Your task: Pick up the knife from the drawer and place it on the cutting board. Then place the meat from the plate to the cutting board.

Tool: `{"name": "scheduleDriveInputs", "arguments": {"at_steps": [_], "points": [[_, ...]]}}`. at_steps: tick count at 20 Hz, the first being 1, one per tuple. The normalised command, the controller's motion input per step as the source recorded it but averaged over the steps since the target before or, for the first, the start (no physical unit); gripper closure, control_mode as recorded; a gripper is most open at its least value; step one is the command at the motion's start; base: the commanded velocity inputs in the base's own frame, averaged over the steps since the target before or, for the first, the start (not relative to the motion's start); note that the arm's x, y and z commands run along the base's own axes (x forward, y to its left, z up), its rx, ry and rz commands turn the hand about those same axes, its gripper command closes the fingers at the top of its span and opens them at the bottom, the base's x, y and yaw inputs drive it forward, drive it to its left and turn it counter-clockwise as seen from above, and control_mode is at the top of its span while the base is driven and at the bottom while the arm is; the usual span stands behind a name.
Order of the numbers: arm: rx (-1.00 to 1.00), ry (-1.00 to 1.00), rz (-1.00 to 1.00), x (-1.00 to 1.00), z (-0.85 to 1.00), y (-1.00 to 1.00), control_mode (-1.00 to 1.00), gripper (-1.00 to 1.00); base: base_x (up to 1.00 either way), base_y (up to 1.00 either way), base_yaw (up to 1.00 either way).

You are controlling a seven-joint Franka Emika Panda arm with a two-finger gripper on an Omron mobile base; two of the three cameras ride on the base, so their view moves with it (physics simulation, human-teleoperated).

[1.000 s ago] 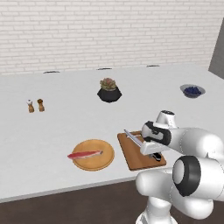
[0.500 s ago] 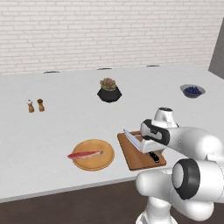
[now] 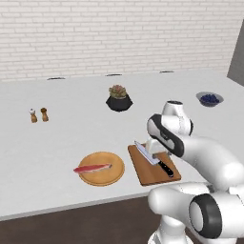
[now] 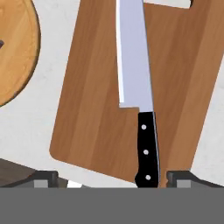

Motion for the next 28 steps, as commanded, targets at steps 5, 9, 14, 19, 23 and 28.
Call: {"name": "scheduleDriveInputs", "arguments": {"at_steps": [5, 9, 14, 19, 23, 28], "points": [[0.00, -0.06, 0.00, -0.10, 0.59, 0.88, -1.00, -1.00, 0.00, 0.00, 0.00], [0.00, -0.02, 0.10, -0.02, 0.33, 0.98, -1.00, -1.00, 0.00, 0.00, 0.00], [-0.08, 0.02, 0.24, 0.00, 0.16, 1.00, -1.00, -1.00, 0.00, 0.00, 0.00], [-0.18, 0.03, 0.30, 0.00, 0.05, 1.00, -1.00, -1.00, 0.00, 0.00, 0.00], [-0.07, -0.10, 0.21, 0.10, -0.09, 0.69, -1.00, -1.00, 0.00, 0.00, 0.00], [0.00, -0.17, 0.07, 0.32, -0.38, 0.16, -1.00, -1.00, 0.00, 0.00, 0.00]]}}
